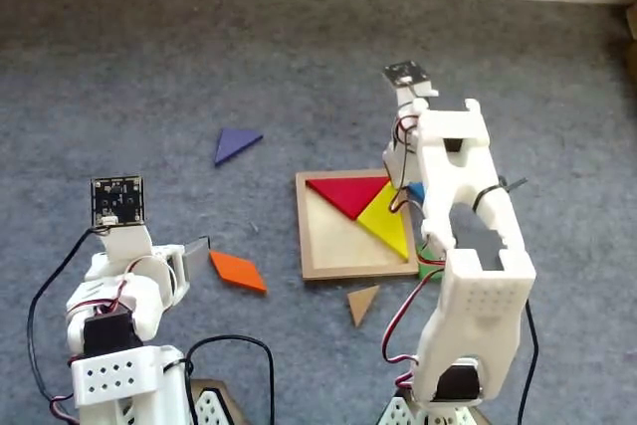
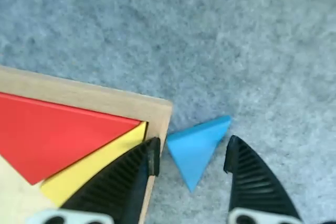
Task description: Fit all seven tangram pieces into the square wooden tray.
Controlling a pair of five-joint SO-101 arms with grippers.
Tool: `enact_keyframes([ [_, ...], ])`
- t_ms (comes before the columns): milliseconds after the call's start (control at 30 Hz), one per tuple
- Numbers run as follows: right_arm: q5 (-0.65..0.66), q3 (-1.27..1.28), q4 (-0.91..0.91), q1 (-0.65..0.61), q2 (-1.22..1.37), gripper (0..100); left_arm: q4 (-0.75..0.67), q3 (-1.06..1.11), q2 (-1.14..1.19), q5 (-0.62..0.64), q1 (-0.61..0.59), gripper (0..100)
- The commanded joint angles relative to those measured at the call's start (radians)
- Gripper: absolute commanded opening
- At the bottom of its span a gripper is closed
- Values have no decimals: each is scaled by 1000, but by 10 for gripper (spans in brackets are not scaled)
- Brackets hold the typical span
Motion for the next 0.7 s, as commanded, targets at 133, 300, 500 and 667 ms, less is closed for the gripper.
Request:
enact_keyframes([
  [133,-8,-31,-18,64,8,206,-11,-7,-8,-8,-10,347],
  [300,-14,-31,-18,65,4,206,-11,-7,-8,-8,-10,347],
  [500,-15,-31,-19,68,8,206,-11,-7,-8,-8,-10,347],
  [667,-114,-31,-45,58,4,206,-11,-7,-8,-8,-10,347],
])
